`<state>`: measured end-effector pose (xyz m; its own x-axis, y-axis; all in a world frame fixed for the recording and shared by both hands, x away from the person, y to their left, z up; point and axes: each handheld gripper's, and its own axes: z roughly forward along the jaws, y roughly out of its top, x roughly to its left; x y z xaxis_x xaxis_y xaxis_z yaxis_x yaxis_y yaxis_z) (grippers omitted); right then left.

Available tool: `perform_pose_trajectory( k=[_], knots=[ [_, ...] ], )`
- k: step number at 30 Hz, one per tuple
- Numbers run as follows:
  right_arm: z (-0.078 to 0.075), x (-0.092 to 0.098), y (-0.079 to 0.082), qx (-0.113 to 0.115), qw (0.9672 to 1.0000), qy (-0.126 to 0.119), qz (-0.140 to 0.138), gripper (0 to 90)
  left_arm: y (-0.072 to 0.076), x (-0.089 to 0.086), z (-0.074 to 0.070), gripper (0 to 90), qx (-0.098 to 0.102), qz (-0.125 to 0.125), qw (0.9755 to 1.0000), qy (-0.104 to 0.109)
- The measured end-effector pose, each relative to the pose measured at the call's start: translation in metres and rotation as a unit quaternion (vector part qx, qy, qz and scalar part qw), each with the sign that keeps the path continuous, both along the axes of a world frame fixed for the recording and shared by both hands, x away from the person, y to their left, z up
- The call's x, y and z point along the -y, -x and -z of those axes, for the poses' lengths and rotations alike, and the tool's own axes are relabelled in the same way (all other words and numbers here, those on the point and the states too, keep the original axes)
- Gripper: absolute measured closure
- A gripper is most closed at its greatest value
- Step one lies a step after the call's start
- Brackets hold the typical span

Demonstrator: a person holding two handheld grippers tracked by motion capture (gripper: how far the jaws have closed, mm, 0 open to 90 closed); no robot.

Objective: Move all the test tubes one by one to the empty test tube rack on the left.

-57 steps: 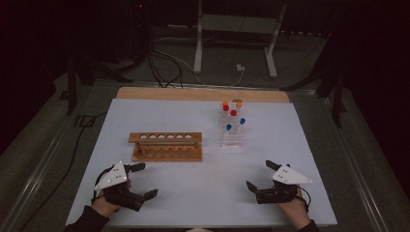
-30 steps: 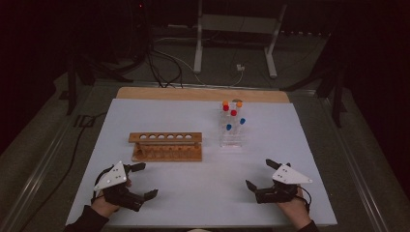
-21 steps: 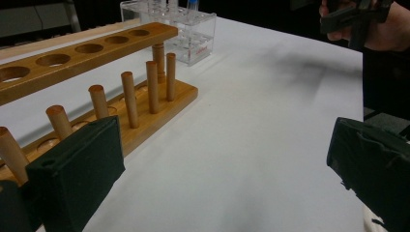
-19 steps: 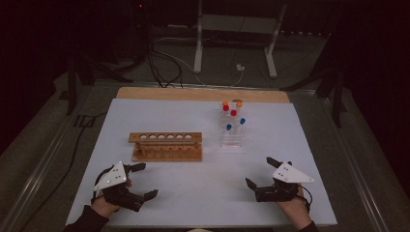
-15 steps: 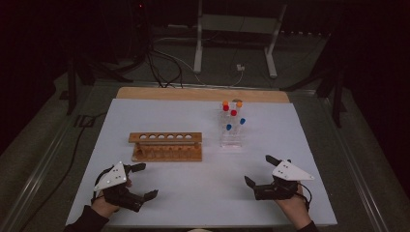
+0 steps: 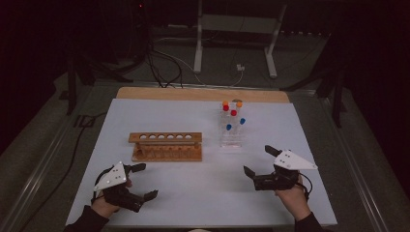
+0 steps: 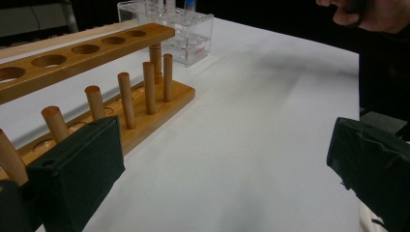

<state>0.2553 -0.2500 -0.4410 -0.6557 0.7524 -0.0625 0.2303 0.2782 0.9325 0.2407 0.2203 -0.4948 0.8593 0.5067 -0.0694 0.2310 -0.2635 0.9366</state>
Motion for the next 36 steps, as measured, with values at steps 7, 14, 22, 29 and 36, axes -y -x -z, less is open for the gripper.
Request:
perform_pose_trajectory(
  k=[7, 14, 22, 29, 36],
  knots=[
    [-0.013, -0.007, -0.013, 0.0, 1.0, -0.001, 0.002, 0.3, 0.0, 0.0, 0.0, 0.5, 0.0, 0.001, 1.0, 0.0],
    [-0.022, -0.015, -0.025, 0.0, 1.0, 0.002, 0.0, 0.3, 0.0, 0.0, 0.0, 0.5, 0.001, 0.003, 1.0, 0.0],
    [-0.024, -0.028, -0.042, 0.001, 1.0, -0.001, -0.004, 3.9, 0.0, 0.0, 0.0, 0.5, 0.001, 0.004, 1.0, 0.001],
    [-0.018, -0.04, -0.058, -0.011, 0.9999, 0.003, -0.003, 4.0, 0.0, 0.0, 0.0, 0.5, 0.001, 0.005, 1.0, 0.004],
    [-0.01, -0.044, -0.075, -0.025, 0.9997, 0.002, 0.008, 8.7, 0.0, 0.0, 0.0, 0.5, 0.001, 0.006, 1.0, 0.005]
  ],
)
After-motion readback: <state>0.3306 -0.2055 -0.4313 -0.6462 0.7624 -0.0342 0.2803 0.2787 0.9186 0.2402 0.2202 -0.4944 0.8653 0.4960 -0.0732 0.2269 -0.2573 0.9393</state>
